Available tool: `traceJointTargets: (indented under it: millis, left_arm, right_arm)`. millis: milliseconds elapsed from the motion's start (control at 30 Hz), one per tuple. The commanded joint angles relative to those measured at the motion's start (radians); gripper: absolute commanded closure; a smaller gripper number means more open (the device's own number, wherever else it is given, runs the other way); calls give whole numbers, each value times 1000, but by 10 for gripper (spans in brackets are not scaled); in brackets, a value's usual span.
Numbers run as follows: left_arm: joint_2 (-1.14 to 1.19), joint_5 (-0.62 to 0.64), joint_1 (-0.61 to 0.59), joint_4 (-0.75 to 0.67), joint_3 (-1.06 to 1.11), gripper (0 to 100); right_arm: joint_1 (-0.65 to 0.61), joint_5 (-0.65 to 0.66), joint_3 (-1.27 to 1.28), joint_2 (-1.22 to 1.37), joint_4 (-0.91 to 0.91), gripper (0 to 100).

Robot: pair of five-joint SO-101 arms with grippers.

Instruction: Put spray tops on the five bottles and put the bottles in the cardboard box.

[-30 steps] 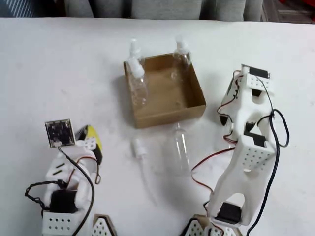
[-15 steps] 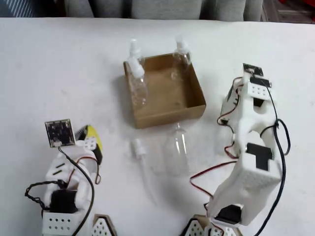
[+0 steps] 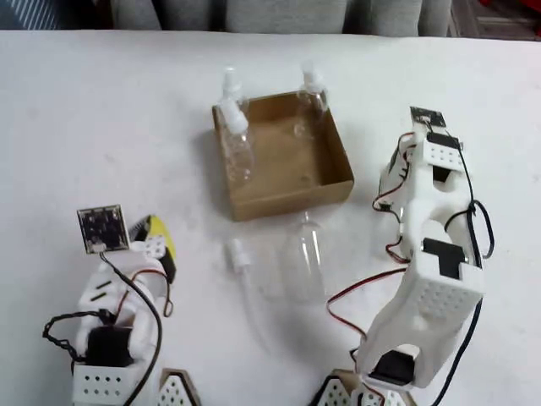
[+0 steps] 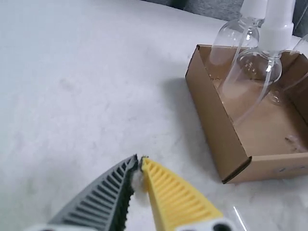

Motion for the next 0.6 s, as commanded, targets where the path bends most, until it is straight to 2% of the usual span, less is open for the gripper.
traceJointTargets:
  millis: [0, 467, 567]
  left_arm:
    - [-12, -9, 10, -37, -8, 979]
    - [-12, -9, 10, -37, -8, 979]
    - [-12, -9, 10, -37, -8, 979]
  right_arm:
    - [-7, 6, -57, -12, 19, 687]
    - [-16, 37, -64, 39, 12, 724]
    - [-22, 64, -64, 61, 15, 793]
